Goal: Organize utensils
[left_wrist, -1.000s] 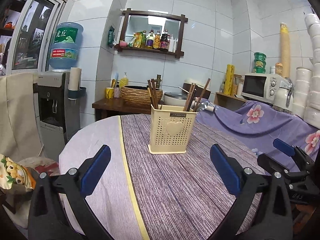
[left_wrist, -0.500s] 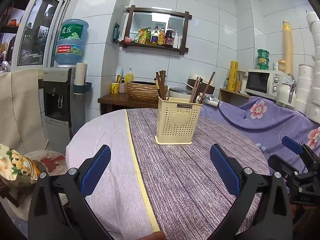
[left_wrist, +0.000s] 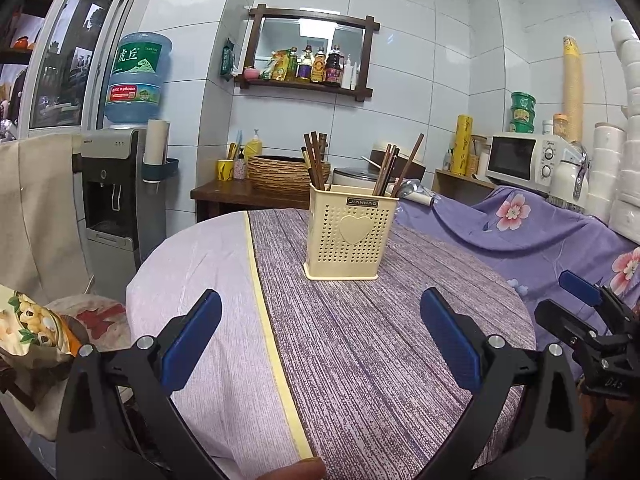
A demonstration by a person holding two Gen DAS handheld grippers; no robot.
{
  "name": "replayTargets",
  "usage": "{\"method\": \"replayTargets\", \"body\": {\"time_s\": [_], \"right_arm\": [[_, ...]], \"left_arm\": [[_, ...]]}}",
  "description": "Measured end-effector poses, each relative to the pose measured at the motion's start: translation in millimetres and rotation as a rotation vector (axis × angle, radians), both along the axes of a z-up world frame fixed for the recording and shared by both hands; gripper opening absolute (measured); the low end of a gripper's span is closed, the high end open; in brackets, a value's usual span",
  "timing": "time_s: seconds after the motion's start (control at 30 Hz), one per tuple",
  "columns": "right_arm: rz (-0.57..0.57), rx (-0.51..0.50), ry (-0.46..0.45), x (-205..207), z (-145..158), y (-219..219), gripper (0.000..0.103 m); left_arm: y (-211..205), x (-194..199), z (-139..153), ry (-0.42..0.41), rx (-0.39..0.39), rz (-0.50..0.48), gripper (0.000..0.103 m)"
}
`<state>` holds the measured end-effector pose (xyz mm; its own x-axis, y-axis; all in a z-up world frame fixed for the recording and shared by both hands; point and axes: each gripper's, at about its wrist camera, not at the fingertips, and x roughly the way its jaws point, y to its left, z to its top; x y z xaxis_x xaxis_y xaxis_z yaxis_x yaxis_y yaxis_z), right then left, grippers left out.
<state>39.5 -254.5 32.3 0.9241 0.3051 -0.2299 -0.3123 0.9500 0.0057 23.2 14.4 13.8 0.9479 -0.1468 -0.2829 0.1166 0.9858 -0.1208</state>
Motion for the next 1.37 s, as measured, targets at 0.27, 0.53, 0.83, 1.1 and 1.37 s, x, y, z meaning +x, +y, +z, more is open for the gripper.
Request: {"method": "replayTargets", "body": {"time_s": [0.27, 0.53, 0.83, 1.1, 1.37], "right_arm": [[-0.001, 0.002, 0.012, 0.7, -3.6, -1.6, 0.097], [0.003, 0.001, 0.015, 0.8, -3.0, -1.2, 0.097], [0.011, -0.005, 0.024, 0.3, -5.6, 1.7, 0.097], [0.008, -0.006, 0.033, 2.4, -7.1, 2.1, 0.097], [-0.009, 0.005, 0.058, 6.3, -11.4, -4.2, 0.097]], "left_arm": [[-1.6, 2.8, -3.5, 0.016, -0.004, -0.017, 0.097], [-5.4, 3.3, -6.0, 0.021, 0.004, -0.024, 0.097], [-5.6, 3.8, -7.0, 0.024, 0.001, -0.024, 0.097], [-5.4, 3.5, -11.2, 0.03, -0.008, -0.025, 0.097], [-5.8, 11.0, -15.5, 0.071, 0.01, 0.004, 0.097]]}}
